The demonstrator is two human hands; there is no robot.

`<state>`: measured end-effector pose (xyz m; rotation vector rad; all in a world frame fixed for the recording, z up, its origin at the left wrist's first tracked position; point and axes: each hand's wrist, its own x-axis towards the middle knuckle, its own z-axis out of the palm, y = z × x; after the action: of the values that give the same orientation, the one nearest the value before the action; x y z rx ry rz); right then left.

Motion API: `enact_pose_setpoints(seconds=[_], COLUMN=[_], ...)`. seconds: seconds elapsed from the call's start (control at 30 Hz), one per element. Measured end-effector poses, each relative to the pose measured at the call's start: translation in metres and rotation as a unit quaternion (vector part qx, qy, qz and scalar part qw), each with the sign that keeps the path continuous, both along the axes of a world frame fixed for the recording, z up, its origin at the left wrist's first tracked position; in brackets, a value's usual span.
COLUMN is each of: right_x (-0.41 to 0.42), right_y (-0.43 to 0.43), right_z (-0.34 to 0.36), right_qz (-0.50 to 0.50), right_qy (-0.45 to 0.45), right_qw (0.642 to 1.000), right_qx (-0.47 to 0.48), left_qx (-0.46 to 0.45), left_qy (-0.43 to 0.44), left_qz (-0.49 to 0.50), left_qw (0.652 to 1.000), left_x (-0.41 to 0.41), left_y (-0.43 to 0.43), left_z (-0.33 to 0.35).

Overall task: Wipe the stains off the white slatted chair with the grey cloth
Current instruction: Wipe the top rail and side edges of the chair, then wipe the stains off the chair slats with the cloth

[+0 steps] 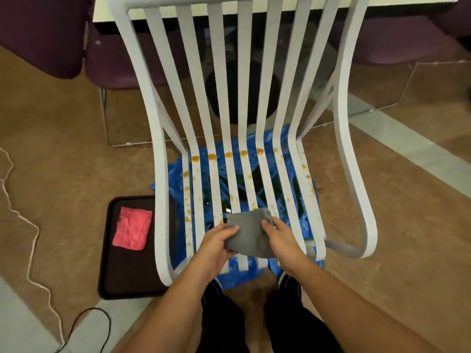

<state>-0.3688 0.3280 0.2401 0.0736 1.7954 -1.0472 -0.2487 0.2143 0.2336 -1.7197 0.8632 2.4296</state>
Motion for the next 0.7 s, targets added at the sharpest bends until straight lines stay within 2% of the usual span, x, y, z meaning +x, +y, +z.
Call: enact_pose_setpoints(seconds=[0.17, 0.3, 0.43, 0.7], right_x=[-0.017, -0.031, -0.042, -0.058], right_y=[0.013, 0.016, 0.010, -0.020], right_z=[-0.020, -0.038, -0.055, -0.094], right_qz=[-0.013, -0.009, 0.002, -0.009], right_qy=[-0.042, -0.073, -0.059, -0.073], right_qw=[0.998, 0.993, 0.990, 0.977], right_qx=[-0.051, -0.088, -0.127, -0.201], left_qx=[0.052, 0.012, -0.035, -0.071], left_qy=[0.042, 0.059, 0.068, 0.129], left_qz=[-0.017, -0.031, 0.008, 0.060], left_qw=[0.998, 0.998, 0.997, 0.987], left_x=[-0.011, -0.021, -0.027, -0.040], left_y=[0.010, 0.014, 0.008, -0.013], left_z=[-0.013, -0.029, -0.054, -0.102])
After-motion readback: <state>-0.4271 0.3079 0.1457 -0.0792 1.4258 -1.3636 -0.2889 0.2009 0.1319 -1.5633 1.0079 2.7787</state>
